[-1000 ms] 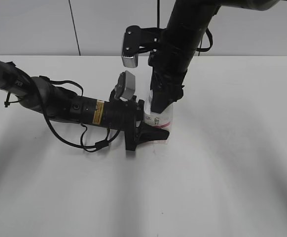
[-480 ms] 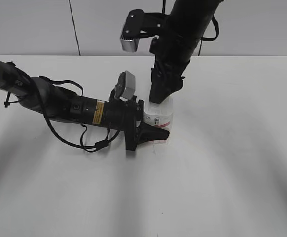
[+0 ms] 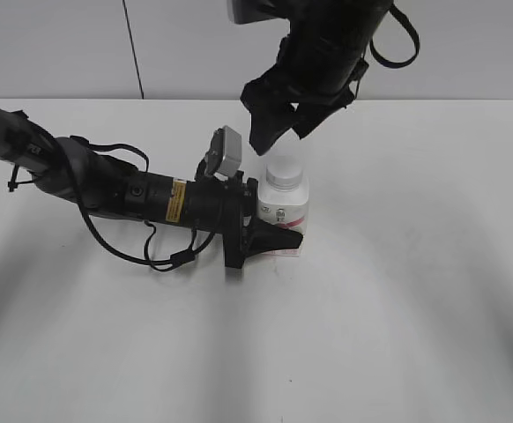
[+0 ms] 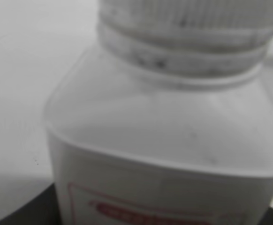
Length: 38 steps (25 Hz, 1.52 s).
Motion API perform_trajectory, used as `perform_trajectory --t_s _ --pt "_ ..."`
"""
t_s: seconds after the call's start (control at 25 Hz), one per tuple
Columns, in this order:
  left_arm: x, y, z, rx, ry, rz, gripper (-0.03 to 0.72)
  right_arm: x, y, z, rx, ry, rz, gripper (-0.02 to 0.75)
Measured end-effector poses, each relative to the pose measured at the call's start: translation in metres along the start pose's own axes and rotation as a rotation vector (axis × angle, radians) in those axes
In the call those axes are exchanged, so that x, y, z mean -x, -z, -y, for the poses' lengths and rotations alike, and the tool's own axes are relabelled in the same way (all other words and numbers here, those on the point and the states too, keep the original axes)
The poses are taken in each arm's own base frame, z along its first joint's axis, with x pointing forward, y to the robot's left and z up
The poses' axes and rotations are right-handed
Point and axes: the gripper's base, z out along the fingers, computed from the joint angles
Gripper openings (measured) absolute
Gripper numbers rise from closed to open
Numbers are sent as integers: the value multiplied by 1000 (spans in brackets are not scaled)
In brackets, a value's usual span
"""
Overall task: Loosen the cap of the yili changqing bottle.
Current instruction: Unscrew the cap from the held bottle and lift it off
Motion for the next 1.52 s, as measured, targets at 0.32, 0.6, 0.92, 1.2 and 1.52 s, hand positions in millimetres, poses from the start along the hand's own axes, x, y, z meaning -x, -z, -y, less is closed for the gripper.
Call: perform_trajectory --t_s 0.32,0.6,0.92,1.2,1.52 --pt "0 0 0 0 1 1 404 -10 -1 3 -48 -391 -107 537" --pt "0 0 0 0 1 1 404 -3 -3 6 -65 -524 -24 537" --pt "0 0 0 0 1 1 403 -4 -24 11 -69 -542 -59 538" --pt "0 0 0 0 1 1 403 -8 -35 11 -56 -559 -105 538" --pt "0 0 0 0 2 2 403 -9 -42 11 -46 -568 -128 534"
